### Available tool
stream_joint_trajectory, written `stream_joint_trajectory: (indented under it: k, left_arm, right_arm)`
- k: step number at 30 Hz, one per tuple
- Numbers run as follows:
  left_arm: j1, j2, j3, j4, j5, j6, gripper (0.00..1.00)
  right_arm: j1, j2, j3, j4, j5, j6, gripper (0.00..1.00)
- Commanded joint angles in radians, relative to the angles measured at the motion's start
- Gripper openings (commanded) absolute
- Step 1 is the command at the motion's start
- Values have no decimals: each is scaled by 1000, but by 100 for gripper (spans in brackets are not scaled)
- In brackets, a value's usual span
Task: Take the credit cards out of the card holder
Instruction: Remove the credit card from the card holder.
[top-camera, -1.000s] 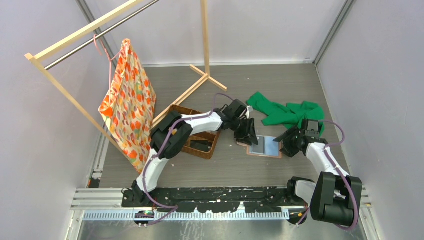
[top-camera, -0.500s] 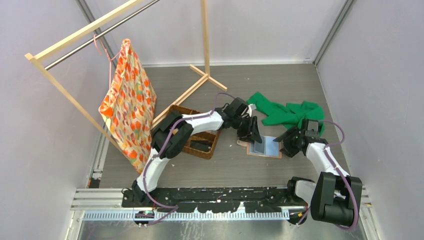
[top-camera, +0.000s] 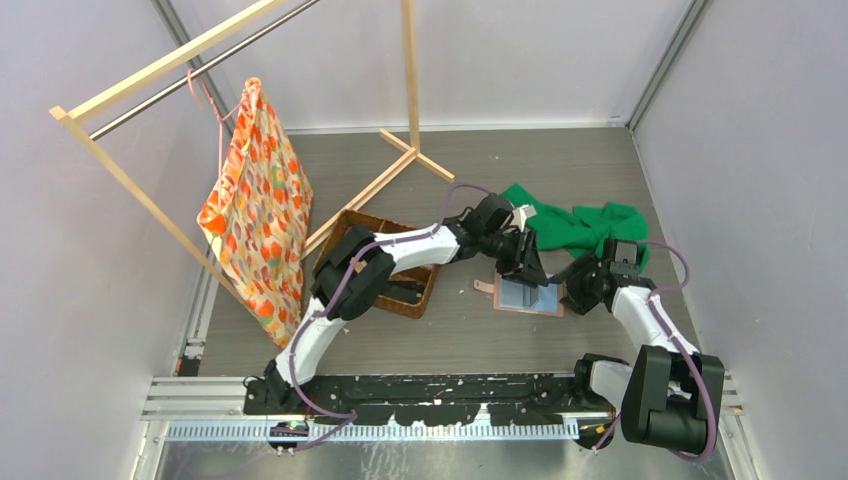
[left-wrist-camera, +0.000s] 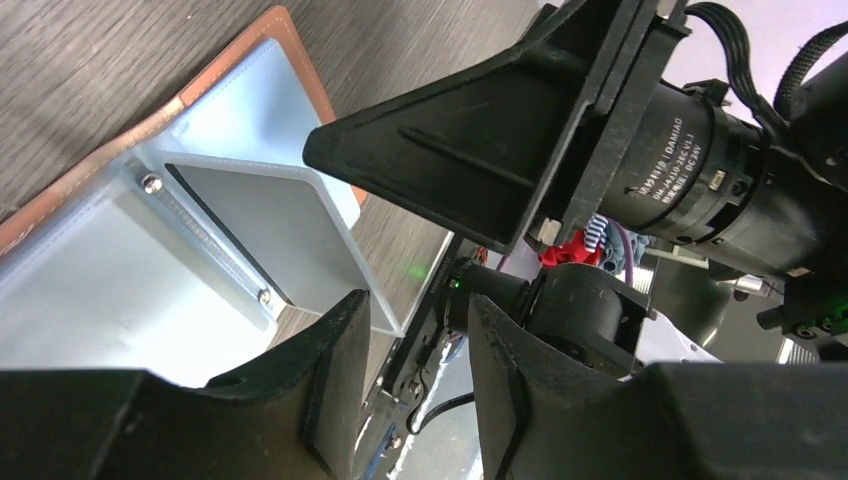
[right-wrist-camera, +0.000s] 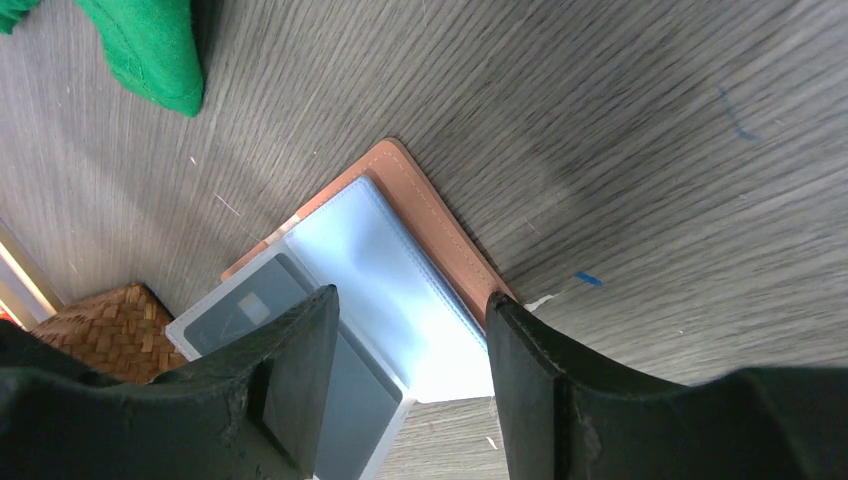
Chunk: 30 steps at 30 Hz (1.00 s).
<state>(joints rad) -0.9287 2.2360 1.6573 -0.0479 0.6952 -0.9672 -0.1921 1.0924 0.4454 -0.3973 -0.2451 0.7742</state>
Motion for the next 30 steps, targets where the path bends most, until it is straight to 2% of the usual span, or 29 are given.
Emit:
stream_joint_trajectory:
  k: [1, 5, 13, 22, 24, 26, 30]
  left_arm:
    - [-9, 43, 54, 72, 43, -35, 42]
    - [-13, 72, 62, 106, 54, -61, 42]
    - [-15, 72, 59, 111, 44, -62, 42]
    - [-5, 7, 16, 86, 10, -22, 42]
    - [-1, 6, 10, 87, 9, -24, 42]
    - [3, 9, 2, 89, 7, -31, 42]
    - [5, 22, -3, 89, 10, -44, 41]
  right_arm:
    - [10, 0, -35, -4, -2, 18, 61]
    - [10, -31, -21, -42, 12, 27, 61]
    - [-17, -94, 26, -183, 155, 83, 60]
    - [-47, -309, 122, -336, 296, 100, 62]
    - [-46, -323, 136, -335, 272, 86, 62]
    - [-46, -308, 135, -301, 166, 56, 60]
    - [-46, -215, 113, -203, -26, -4, 43]
